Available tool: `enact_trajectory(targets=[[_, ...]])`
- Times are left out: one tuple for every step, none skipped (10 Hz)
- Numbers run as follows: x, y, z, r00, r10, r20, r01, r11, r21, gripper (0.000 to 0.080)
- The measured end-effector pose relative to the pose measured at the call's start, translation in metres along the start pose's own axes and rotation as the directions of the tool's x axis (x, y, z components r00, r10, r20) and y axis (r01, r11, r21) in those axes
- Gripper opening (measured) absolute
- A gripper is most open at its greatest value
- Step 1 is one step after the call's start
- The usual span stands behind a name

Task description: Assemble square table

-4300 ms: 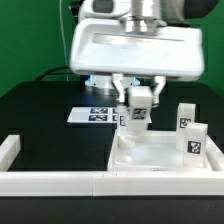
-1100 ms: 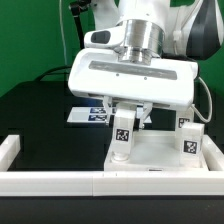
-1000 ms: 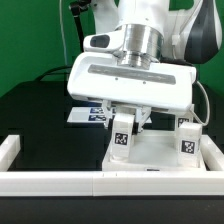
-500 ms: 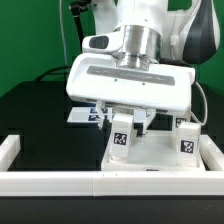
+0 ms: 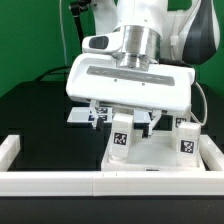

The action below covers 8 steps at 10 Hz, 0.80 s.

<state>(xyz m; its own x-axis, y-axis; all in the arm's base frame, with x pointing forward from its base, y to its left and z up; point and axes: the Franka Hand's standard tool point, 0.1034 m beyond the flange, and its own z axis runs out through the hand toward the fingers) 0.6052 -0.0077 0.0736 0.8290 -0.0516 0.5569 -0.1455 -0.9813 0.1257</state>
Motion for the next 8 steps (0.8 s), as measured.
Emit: enact_trajectory(targets=[[0.000,0.000,0.000,1.000,0.000,0.000,0.000,1.000,0.000,0.0646],[0.001,0.002,0.001,1.000,-0.011,0.021,0.011,1.000,0.011,0.0648],[0.010,0.012,-0.005,0.998,-0.010,0.063,0.007,0.999,0.048,0.0648],[0.019,0.020,-0.013,0.995,0.011,0.097,-0.020,0.996,0.092,0.0648],[0.020,0.016,-0.017,0.988,0.026,0.149,-0.049,0.987,0.153,0.0648],[0.025,0.013,-0.020,0.978,-0.003,0.210,-0.047,0.971,0.234,0.0648],[0.032,0.009,-0.018,0.973,0.004,0.229,-0.068,0.960,0.272,0.0648],[0.034,0.002,-0.015,0.971,0.003,0.238,-0.073,0.954,0.290,0.0648]])
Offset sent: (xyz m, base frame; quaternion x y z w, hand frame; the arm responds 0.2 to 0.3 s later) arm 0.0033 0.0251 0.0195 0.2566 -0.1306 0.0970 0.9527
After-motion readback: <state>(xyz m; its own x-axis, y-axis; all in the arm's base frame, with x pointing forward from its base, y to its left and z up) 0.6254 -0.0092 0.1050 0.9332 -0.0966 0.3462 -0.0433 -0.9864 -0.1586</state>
